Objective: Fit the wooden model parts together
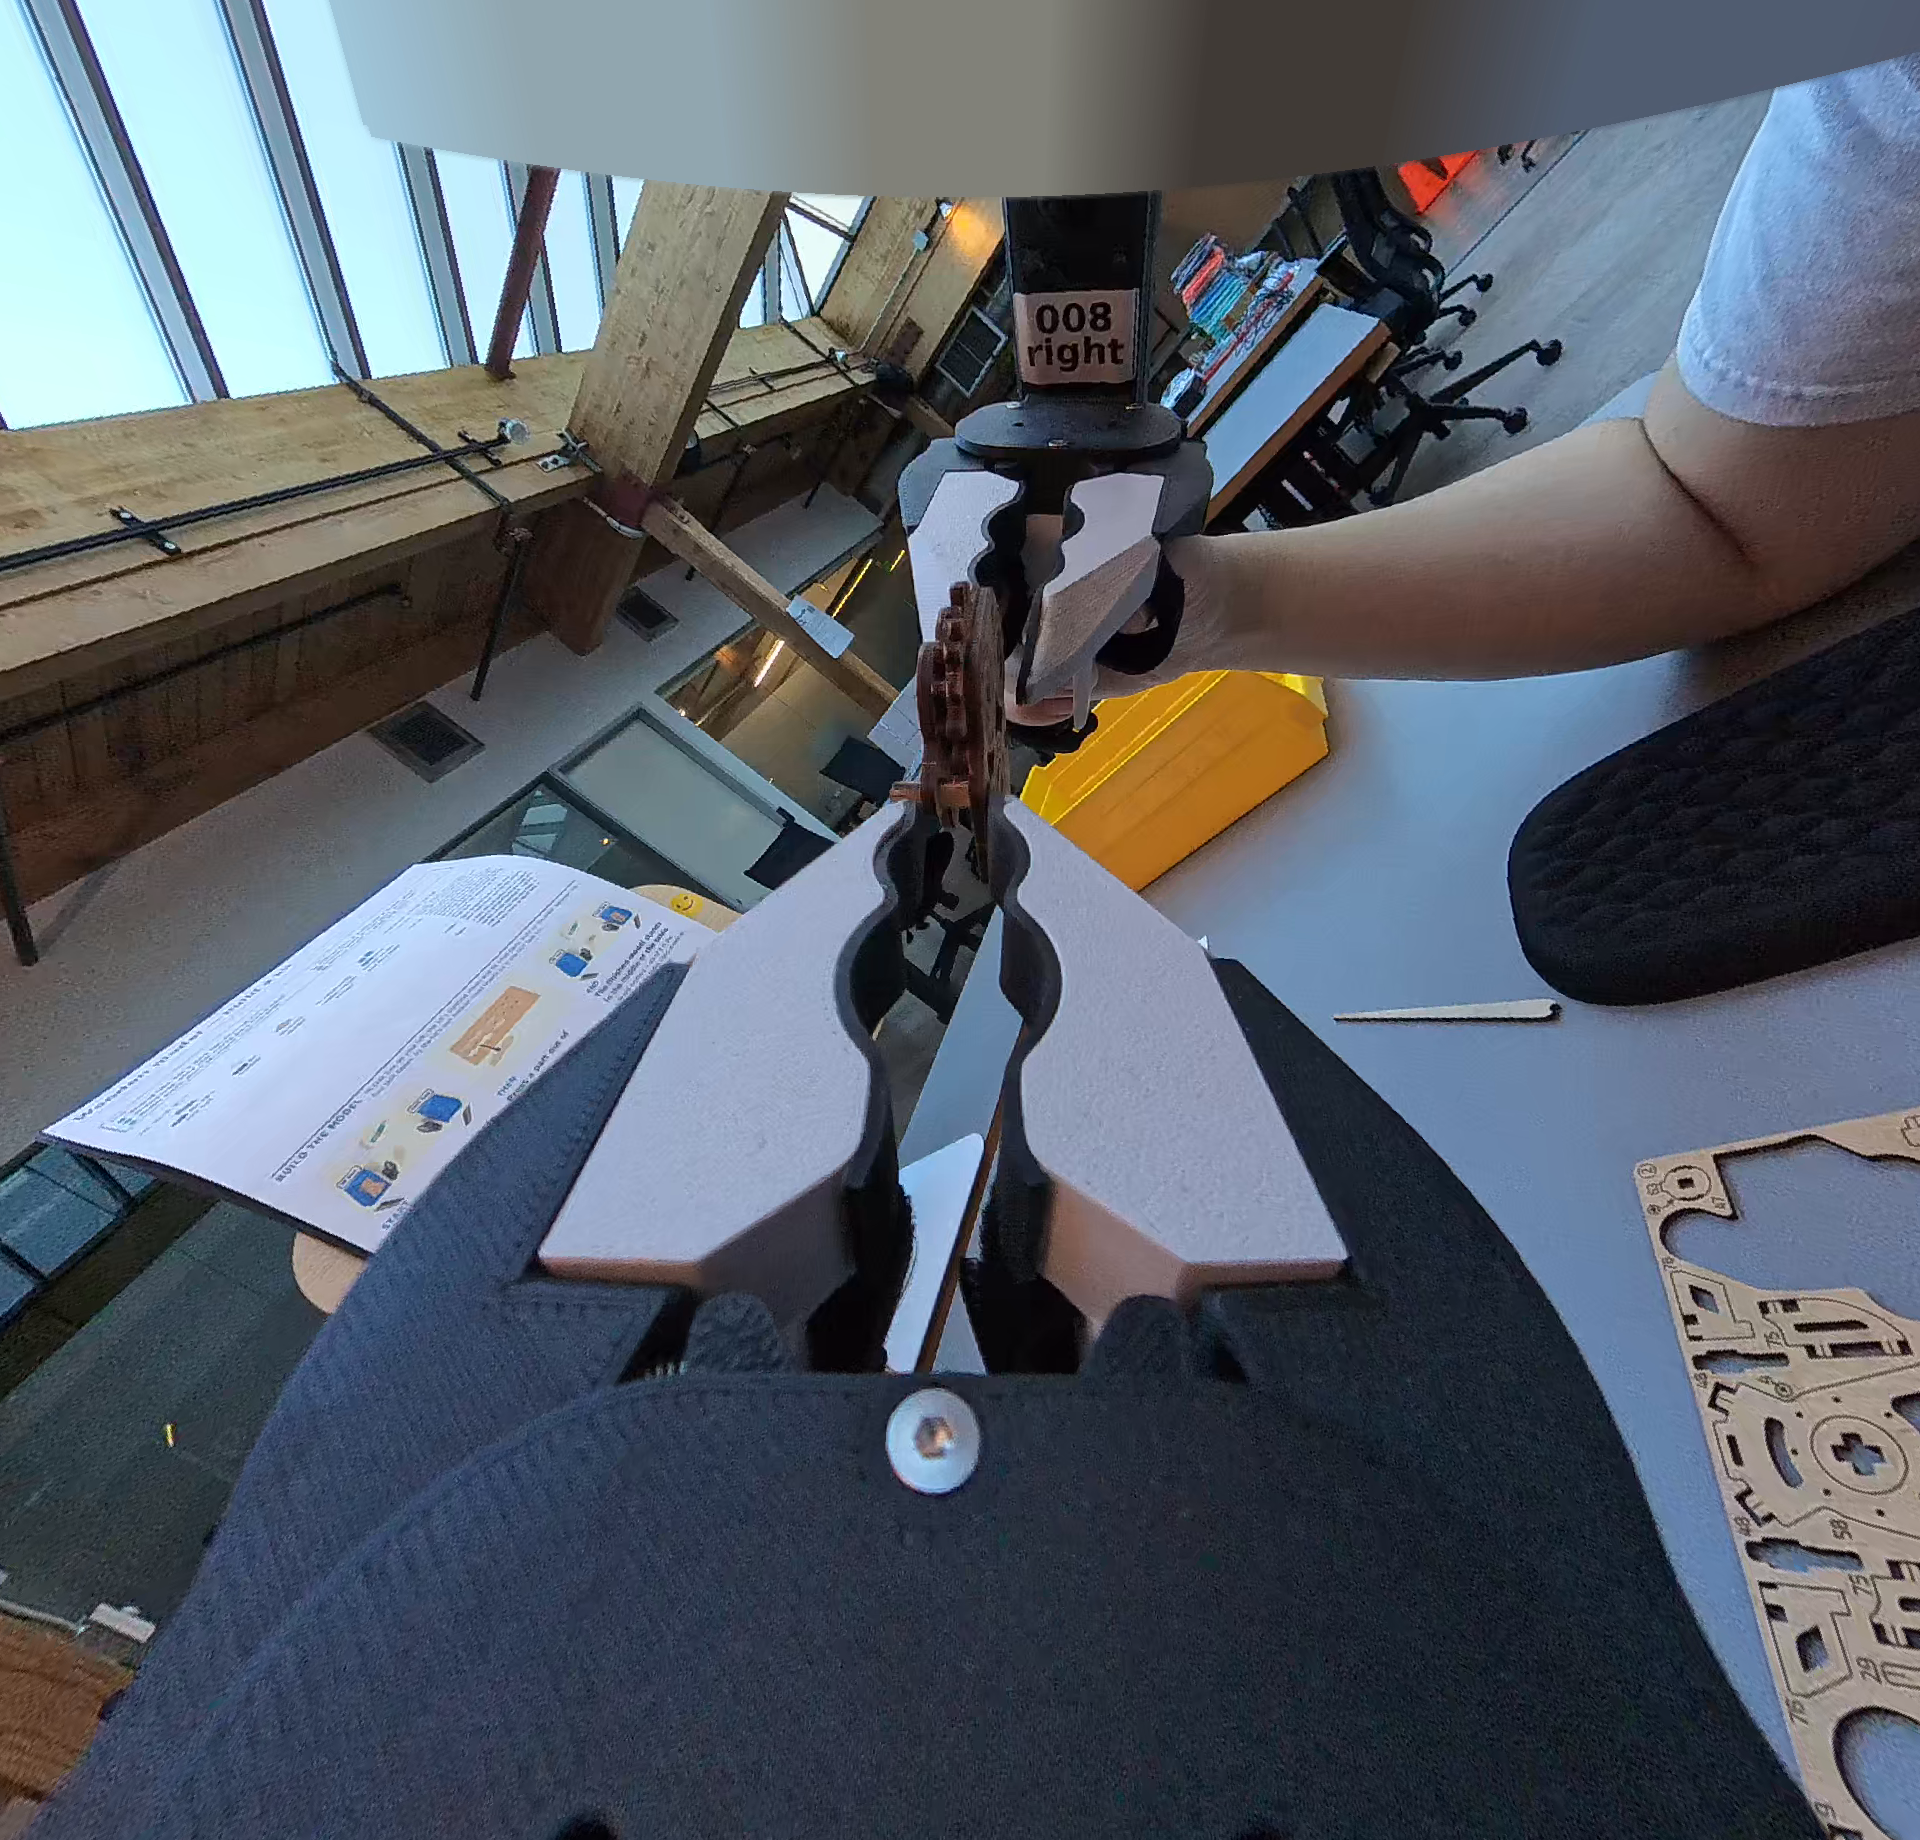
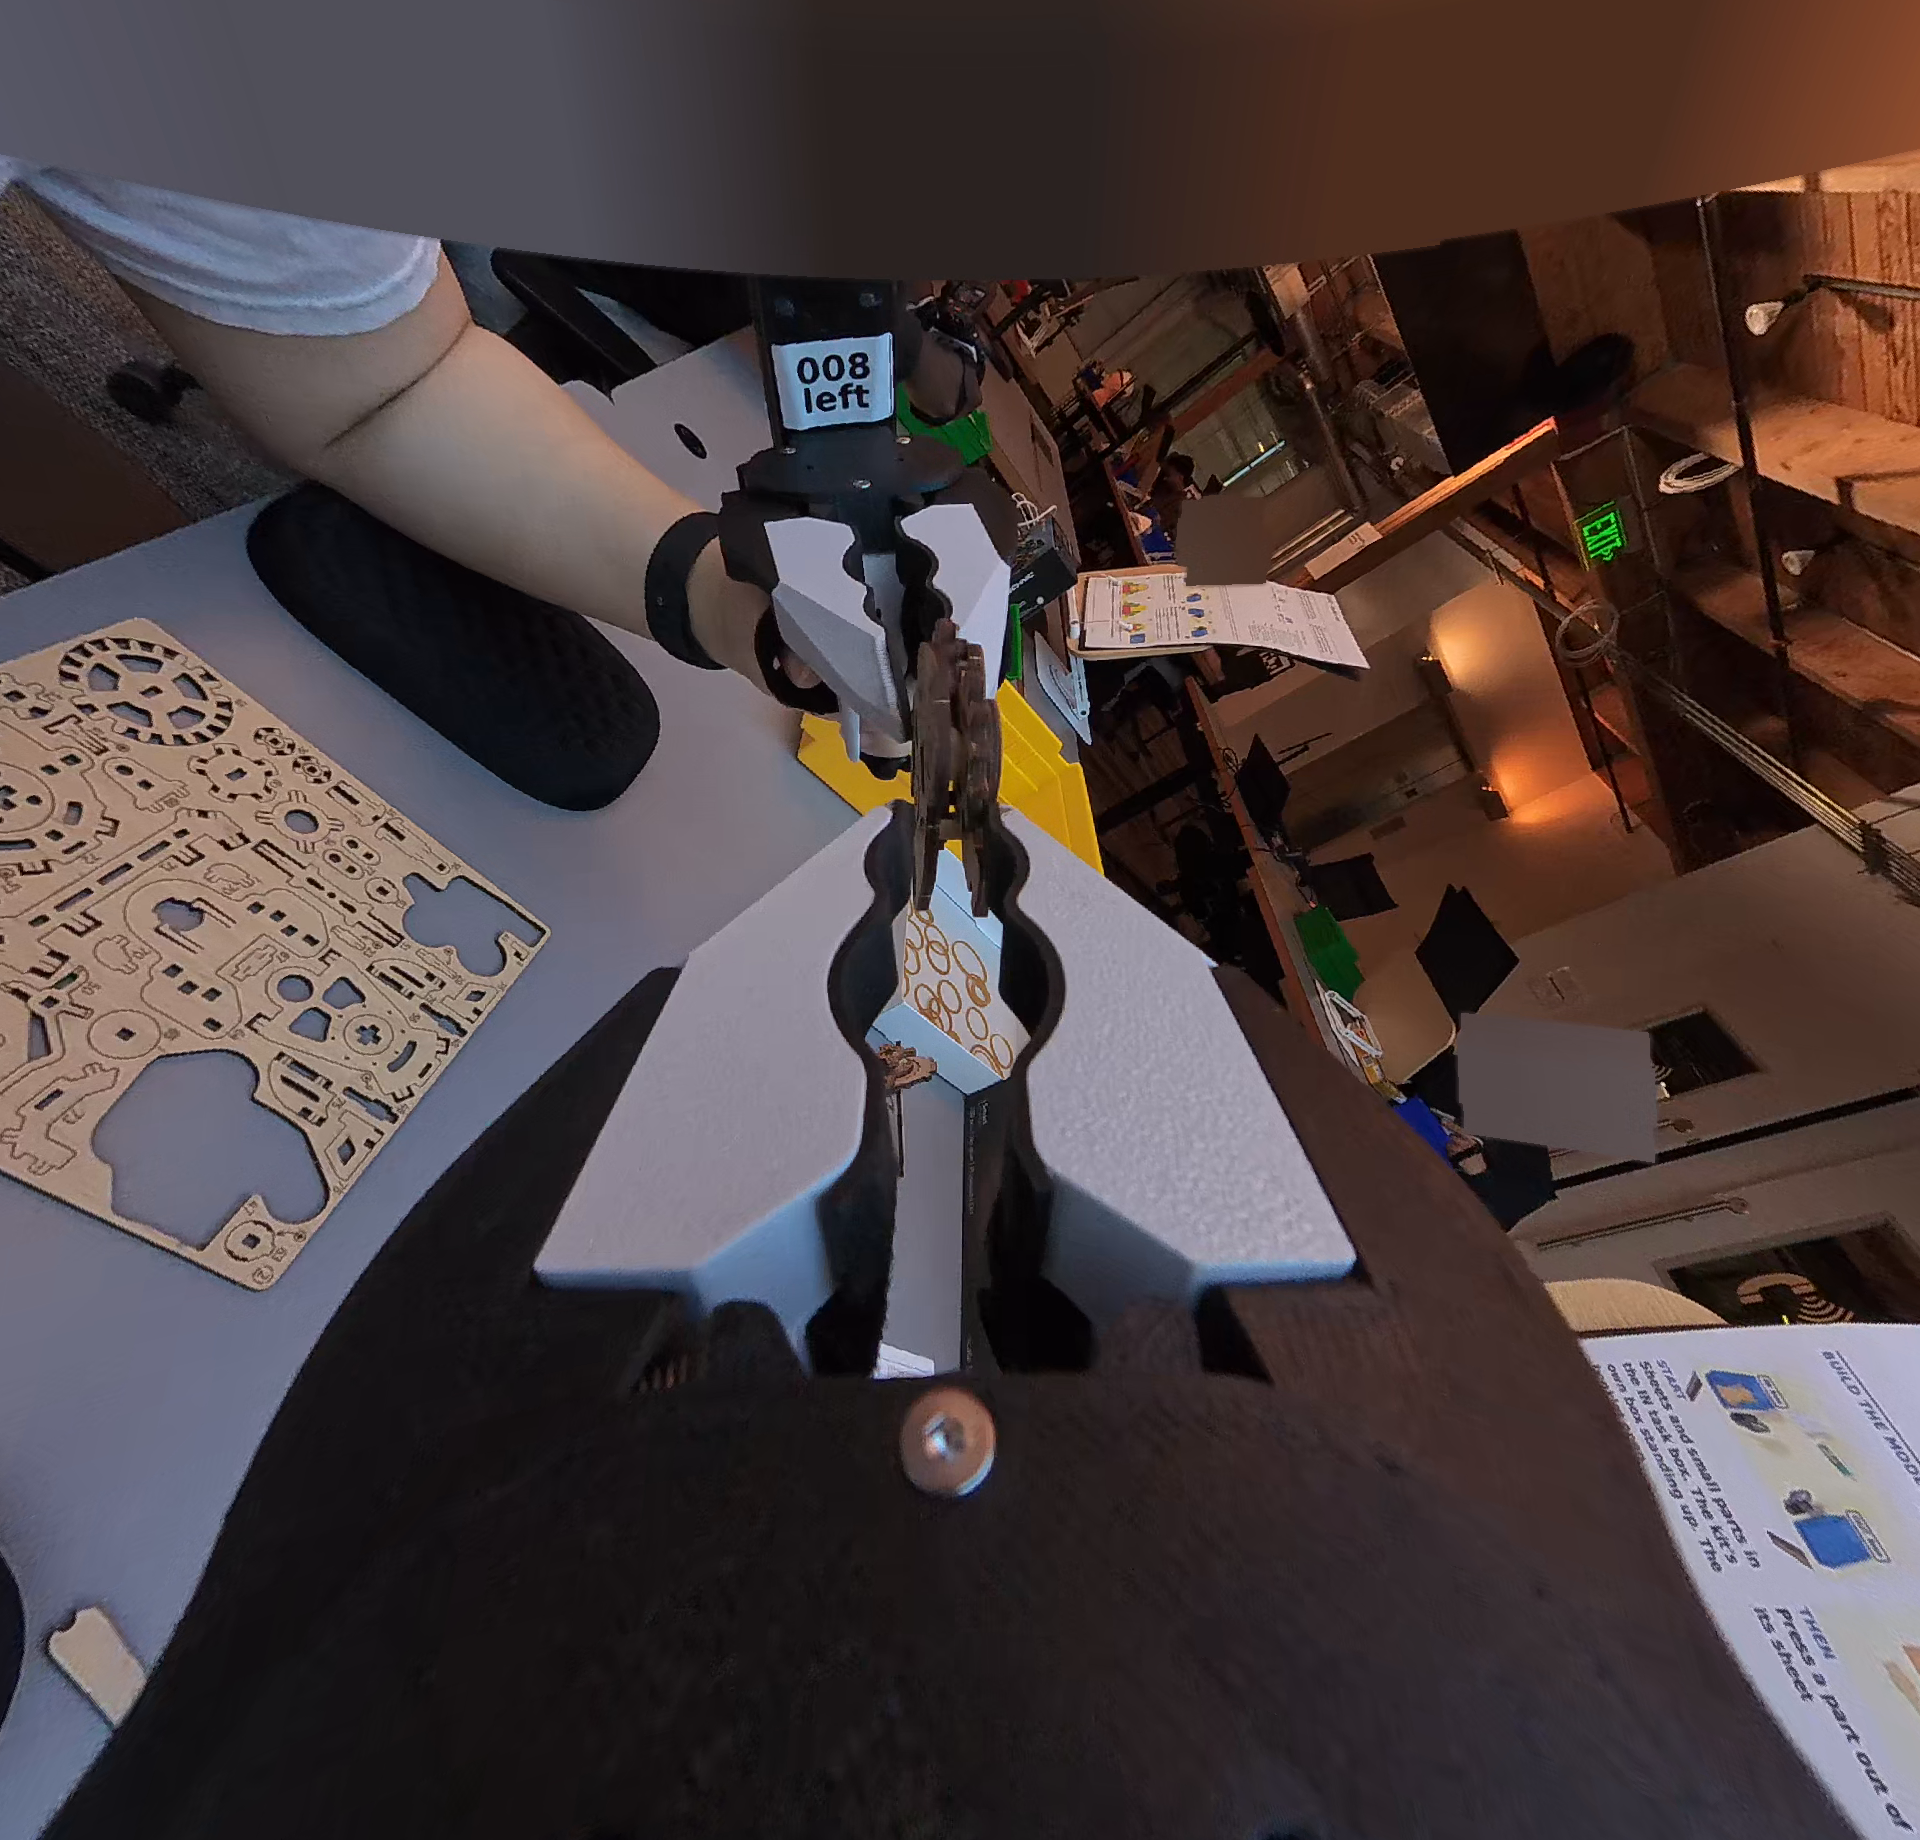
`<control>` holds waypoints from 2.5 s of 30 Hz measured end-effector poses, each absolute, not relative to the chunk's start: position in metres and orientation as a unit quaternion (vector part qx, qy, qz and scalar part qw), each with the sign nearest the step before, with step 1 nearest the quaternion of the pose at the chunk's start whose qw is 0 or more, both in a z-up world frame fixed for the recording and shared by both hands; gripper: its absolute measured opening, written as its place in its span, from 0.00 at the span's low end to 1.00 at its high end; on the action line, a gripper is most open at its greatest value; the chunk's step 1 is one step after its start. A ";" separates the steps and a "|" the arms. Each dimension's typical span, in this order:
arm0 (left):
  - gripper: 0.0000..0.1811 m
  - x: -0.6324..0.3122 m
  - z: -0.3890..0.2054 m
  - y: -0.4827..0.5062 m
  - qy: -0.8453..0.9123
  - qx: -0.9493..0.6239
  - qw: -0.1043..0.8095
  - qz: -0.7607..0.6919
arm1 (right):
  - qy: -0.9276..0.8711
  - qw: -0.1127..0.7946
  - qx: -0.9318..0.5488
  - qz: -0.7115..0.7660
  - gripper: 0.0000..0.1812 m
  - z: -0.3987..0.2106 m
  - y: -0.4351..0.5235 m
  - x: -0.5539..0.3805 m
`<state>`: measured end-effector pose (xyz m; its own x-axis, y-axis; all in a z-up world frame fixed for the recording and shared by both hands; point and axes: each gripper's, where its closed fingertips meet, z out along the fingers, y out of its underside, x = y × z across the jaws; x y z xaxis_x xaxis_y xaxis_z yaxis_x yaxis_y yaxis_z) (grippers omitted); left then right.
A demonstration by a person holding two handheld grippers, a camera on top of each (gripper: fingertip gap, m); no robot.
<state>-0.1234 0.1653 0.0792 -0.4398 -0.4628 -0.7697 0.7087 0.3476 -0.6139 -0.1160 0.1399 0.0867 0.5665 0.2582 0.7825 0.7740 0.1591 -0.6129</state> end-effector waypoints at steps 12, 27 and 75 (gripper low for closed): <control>0.05 -0.135 0.081 0.160 0.600 0.157 0.544 -0.564 | -0.444 0.650 -0.583 -0.202 0.06 0.091 0.136 -0.134; 0.05 -0.144 0.088 0.159 0.587 0.135 0.462 -0.651 | -0.408 0.672 -0.601 -0.144 0.09 0.101 0.137 -0.139; 0.05 -0.072 -0.141 0.178 0.673 -0.499 -0.184 -0.514 | -0.028 0.566 -0.823 0.036 0.19 -0.111 0.116 -0.040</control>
